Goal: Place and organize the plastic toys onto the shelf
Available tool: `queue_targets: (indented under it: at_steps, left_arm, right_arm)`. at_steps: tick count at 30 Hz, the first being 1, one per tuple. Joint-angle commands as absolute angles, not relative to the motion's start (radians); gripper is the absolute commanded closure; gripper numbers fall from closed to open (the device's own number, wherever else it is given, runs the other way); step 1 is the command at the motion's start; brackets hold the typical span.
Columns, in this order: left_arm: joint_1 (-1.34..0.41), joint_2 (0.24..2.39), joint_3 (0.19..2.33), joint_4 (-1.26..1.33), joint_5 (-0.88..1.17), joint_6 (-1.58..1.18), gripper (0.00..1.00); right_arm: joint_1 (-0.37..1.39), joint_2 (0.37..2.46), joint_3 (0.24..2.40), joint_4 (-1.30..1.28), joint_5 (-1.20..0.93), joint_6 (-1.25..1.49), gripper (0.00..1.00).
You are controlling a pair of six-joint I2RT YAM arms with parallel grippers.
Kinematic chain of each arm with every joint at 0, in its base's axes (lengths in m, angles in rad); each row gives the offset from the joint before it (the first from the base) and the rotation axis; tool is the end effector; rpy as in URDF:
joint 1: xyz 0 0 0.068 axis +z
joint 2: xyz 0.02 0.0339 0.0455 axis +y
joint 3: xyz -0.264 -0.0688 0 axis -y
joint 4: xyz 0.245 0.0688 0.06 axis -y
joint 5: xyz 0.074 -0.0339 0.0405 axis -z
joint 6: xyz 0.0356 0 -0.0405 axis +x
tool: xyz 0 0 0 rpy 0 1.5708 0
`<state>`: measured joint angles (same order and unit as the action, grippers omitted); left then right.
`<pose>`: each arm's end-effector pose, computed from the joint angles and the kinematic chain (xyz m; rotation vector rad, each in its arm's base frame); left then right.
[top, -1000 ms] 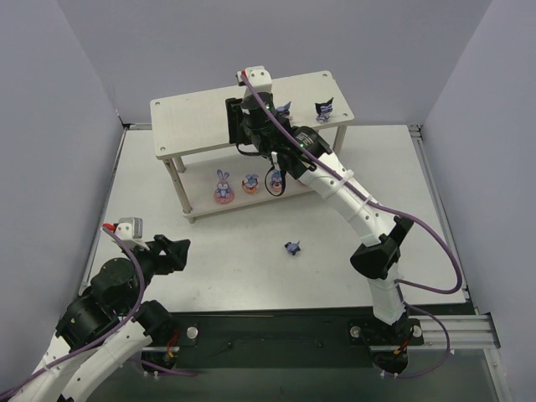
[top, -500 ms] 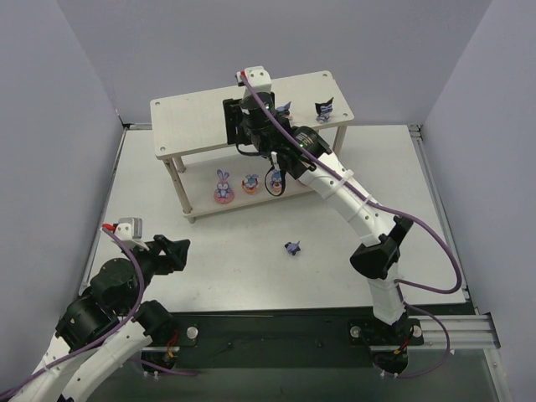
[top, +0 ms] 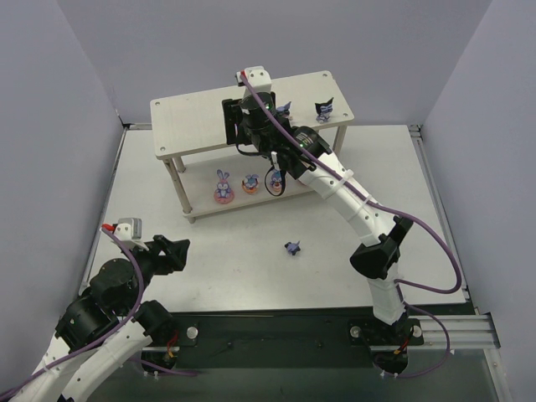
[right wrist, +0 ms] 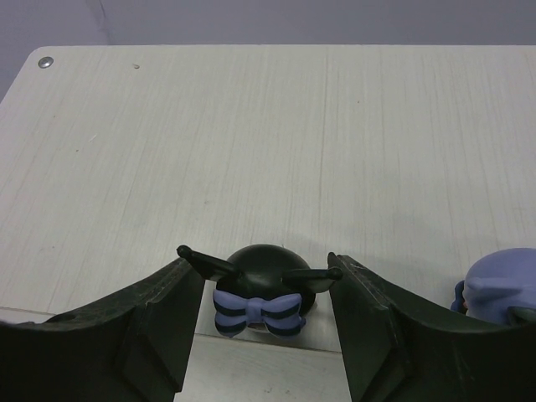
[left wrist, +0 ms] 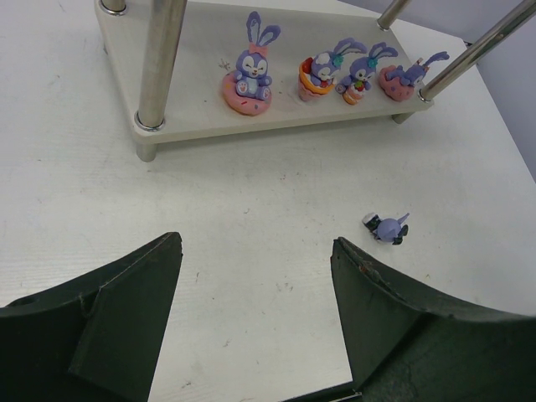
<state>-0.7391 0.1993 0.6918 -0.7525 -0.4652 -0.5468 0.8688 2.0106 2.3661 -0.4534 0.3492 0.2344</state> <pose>0.0484 -0.0226 0.3073 -0.1535 1.8233 -0.4884 0.2987 0.3343 0.4834 -0.2672 1.6703 0.5426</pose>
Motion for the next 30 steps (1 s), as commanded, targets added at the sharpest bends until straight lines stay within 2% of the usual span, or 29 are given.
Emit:
queue_targets:
  at_steps: [1, 7, 10, 30]
  left_arm:
    - [-0.745, 0.192, 0.692, -0.724, -0.462, -0.551, 0.18]
    - [-0.746, 0.192, 0.692, -0.724, -0.462, -0.551, 0.18]
    - [-0.746, 0.192, 0.692, -0.724, -0.462, -0.551, 0.18]
    - [-0.746, 0.195, 0.693, -0.724, -0.463, -0.551, 0.18]
  right_arm:
    - [0.862, 2.019, 2.405, -0.459, 0.344, 0.224, 0.38]
    - [0.87, 1.987, 2.393, -0.454, 0.348, 0.203, 0.24]
    - [0.882, 1.965, 2.37, -0.44, 0.36, 0.192, 0.21]
    - [0.979, 1.703, 2.105, -0.365, 0.449, 0.127, 0.2]
